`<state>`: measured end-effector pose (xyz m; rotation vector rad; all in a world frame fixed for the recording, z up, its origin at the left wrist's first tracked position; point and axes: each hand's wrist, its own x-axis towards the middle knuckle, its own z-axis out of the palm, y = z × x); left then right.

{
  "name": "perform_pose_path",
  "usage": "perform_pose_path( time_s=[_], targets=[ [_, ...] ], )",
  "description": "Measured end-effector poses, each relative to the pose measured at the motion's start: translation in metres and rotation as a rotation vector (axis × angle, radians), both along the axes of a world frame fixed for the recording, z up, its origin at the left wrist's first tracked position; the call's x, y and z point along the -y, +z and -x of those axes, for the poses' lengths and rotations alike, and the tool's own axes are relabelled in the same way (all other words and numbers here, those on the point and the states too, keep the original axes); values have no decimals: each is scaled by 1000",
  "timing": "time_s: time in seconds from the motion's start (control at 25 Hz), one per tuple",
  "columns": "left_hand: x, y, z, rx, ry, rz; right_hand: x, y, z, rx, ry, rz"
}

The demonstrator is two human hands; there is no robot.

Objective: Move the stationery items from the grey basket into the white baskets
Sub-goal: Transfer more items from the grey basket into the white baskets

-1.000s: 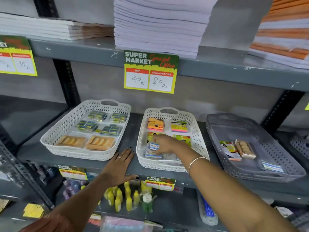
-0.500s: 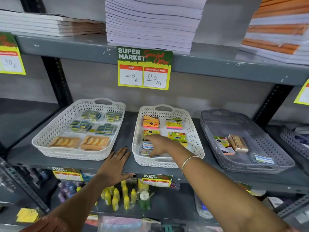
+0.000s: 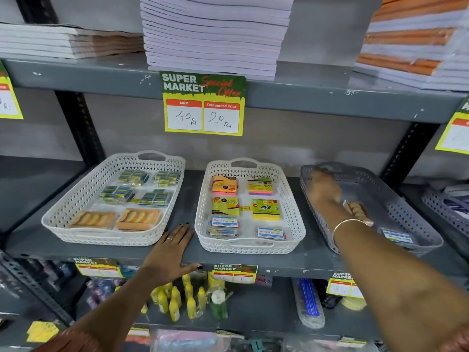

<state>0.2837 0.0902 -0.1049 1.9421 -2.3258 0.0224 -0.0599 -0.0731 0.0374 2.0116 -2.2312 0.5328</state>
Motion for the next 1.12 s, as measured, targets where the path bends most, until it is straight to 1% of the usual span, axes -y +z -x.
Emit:
perform_pose_path(
  time_s=[0.08,0.16,0.24,0.36,0.48,0.56,0.68,0.96,1.12],
  targets=[
    [0,0,0,-6,3,-2,0,-17,23,-95,-61,-151],
    [0,0,0,-9,5,-10,-1,-34,39,-156,-45,-282],
    [0,1,1,-8,7,-8,0,-42,52,-202,-8,-342],
    [-1,3,2,3,7,-9,0,-42,62,-319,70,-376],
    [-1,4,2,15,13,-21,0,-49,71,-433,80,-433],
    [-1,3,1,17,19,-22,3,-58,73,-409,70,-470],
    [0,2,1,18,16,-15,6,-61,73,-397,61,-459],
    [-1,3,2,21,17,-2,8,-56,70,-522,81,-442],
    [-1,4,2,21,15,-1,2,-48,71,-536,88,-476]
  ],
)
